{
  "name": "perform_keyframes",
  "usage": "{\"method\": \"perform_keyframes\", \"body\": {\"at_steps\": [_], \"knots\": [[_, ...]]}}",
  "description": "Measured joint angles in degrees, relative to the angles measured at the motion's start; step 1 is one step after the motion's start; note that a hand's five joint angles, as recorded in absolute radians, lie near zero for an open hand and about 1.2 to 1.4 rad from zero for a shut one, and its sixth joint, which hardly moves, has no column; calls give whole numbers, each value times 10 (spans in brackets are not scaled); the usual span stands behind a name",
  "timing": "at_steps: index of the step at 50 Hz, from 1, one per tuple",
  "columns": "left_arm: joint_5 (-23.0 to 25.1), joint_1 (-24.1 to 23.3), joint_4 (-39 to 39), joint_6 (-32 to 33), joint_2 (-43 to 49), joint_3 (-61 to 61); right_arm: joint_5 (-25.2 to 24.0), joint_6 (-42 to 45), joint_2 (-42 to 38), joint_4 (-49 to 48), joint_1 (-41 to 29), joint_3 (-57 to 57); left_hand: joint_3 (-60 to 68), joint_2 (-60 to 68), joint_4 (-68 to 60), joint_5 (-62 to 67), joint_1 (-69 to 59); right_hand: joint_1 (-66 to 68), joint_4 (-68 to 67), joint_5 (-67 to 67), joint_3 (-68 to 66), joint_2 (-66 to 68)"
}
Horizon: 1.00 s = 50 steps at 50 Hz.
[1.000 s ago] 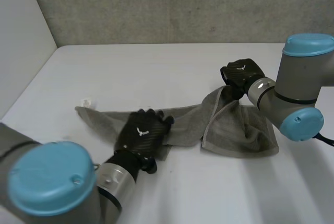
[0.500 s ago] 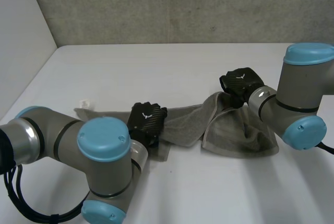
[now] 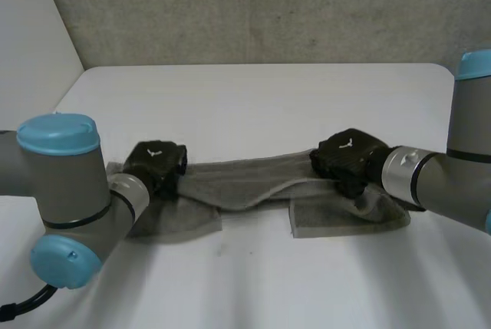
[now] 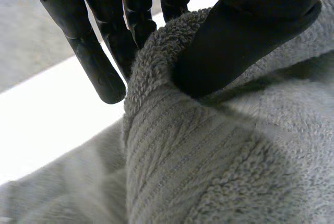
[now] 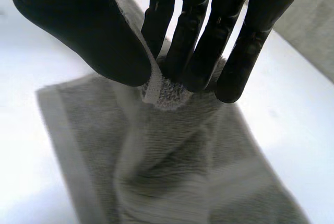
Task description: Fold the towel.
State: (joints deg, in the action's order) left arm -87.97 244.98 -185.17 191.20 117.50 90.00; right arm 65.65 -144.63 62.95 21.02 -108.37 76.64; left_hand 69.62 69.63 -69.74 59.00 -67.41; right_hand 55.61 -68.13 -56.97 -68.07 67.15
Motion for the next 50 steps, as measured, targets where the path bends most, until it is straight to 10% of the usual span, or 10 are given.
{"method": "perform_keyframes", "body": {"at_steps": [11,29,50], "knots": [[35,1,14,4,66,-83,23,-9,-40,-92,-6,-1,0,1,0,0,-1,0,0,0,-1,4],[38,12,2,56,85,-573,138,-22,30,-394,-9,-240,1,1,0,0,-1,0,-3,0,-2,4],[166,124,-12,-19,3,-120,-63,12,84,-195,-9,56,1,1,0,1,-5,0,-3,-1,-2,4]]}}
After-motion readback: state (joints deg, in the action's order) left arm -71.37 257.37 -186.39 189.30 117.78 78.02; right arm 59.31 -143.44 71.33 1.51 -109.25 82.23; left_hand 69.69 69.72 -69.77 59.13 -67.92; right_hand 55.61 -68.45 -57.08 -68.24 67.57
